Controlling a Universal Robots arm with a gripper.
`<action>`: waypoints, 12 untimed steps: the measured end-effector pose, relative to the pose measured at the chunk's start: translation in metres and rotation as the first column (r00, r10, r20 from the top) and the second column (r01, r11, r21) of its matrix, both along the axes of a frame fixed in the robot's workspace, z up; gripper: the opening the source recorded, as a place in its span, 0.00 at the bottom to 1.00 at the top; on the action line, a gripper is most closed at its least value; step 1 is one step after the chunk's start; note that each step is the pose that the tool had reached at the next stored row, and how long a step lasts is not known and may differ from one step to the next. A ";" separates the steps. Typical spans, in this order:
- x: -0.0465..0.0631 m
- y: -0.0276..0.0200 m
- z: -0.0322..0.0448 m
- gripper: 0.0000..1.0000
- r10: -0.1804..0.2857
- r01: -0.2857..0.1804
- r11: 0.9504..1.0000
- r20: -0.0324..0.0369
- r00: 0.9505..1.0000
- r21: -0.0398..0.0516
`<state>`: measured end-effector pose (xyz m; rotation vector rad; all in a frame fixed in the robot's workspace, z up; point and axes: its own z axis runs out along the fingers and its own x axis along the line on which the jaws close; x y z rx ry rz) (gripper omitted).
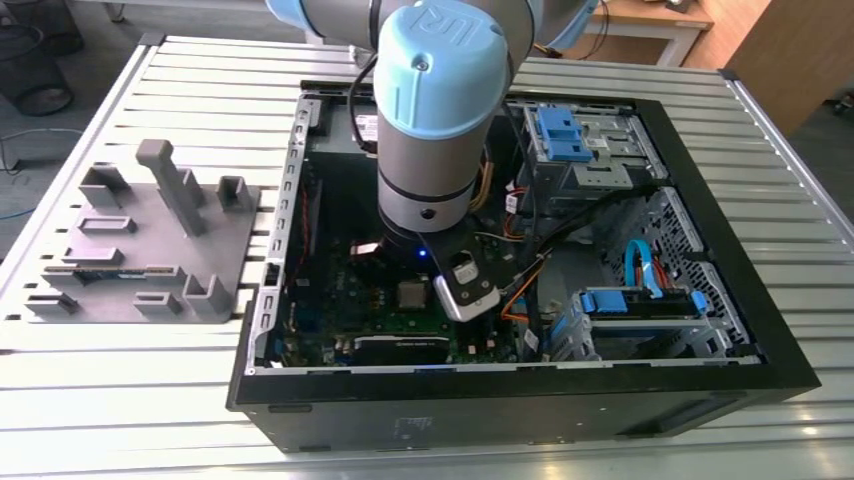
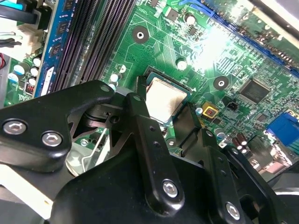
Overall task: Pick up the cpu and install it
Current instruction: 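Place the cpu into insertion slot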
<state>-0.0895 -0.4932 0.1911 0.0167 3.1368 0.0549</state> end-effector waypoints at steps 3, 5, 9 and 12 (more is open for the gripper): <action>0.000 0.0000 0.0000 0.47 0.001 -0.001 1.000 0.000 1.000 0.000; 0.000 0.0000 0.0000 0.47 0.001 -0.001 1.000 0.000 1.000 0.000; 0.000 0.0000 0.0000 0.47 0.001 -0.001 1.000 0.000 1.000 0.000; 0.000 0.0000 0.0000 0.48 0.001 -0.001 1.000 0.000 1.000 0.000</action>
